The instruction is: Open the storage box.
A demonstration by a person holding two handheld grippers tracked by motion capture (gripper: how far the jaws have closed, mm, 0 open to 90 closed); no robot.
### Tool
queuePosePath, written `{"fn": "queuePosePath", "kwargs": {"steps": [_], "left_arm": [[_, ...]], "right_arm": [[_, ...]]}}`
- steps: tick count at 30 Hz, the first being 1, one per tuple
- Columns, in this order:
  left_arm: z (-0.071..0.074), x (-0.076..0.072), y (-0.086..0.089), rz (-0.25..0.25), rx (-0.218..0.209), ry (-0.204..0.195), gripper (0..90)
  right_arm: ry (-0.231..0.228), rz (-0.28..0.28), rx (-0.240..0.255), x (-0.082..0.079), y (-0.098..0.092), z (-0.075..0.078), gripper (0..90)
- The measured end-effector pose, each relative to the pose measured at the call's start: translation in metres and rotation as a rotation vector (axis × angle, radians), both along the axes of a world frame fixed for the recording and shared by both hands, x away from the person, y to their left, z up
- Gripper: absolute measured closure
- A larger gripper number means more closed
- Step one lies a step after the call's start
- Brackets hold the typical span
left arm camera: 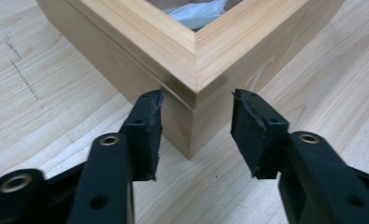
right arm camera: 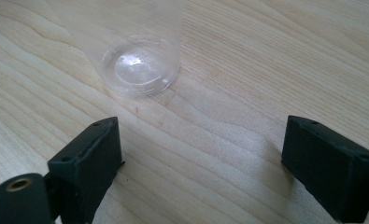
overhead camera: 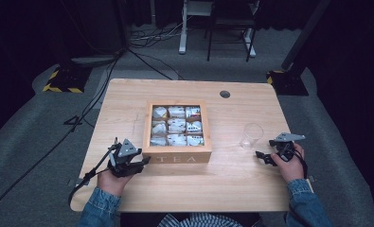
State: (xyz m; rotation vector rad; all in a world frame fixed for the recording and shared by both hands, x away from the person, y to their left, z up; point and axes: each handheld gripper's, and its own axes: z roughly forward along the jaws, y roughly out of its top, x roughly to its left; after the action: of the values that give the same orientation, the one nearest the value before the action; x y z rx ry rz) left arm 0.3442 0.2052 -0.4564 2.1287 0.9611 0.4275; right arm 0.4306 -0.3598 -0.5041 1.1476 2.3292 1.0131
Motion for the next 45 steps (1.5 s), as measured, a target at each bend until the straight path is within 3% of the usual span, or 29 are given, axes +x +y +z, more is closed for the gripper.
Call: {"fn": "queuePosePath", "kwargs": {"steps": [8,9,18,21,26,30,32,38,41,45], "left_arm": [[0.003,-0.002,0.004,-0.002,-0.007,-0.011,62.3],[0.004,-0.003,0.005,0.000,-0.032,-0.014,62.9],[0.006,-0.005,0.004,0.001,-0.022,-0.048,68.5],[0.007,-0.005,0.003,0.014,-0.024,-0.058,65.2],[0.009,-0.001,0.001,0.046,-0.016,-0.055,46.3],[0.011,0.000,-0.002,0.045,-0.002,-0.075,46.2],[0.016,0.000,-0.006,0.050,0.016,-0.106,46.2],[0.021,0.006,-0.004,0.045,-0.020,-0.111,43.2],[0.026,0.009,-0.006,0.044,0.000,-0.131,42.1],[0.031,0.011,-0.008,0.046,-0.007,-0.148,42.2]], "right_arm": [[0.000,-0.001,0.000,0.000,0.000,0.000,12.4],[0.000,-0.001,0.000,0.000,0.000,0.000,12.4],[0.000,-0.001,0.000,0.000,0.000,0.000,12.4],[0.000,-0.001,0.000,0.000,0.000,0.000,12.5],[-0.001,-0.004,0.002,-0.001,0.000,0.000,12.7],[-0.001,-0.002,0.000,-0.001,0.000,0.000,12.7],[0.000,-0.002,0.000,-0.001,0.000,0.000,12.7],[-0.001,-0.001,-0.001,-0.001,0.000,0.000,12.7],[-0.001,-0.002,-0.001,-0.001,0.000,0.000,12.7],[-0.001,-0.002,0.000,-0.001,0.000,0.000,12.7]]}}
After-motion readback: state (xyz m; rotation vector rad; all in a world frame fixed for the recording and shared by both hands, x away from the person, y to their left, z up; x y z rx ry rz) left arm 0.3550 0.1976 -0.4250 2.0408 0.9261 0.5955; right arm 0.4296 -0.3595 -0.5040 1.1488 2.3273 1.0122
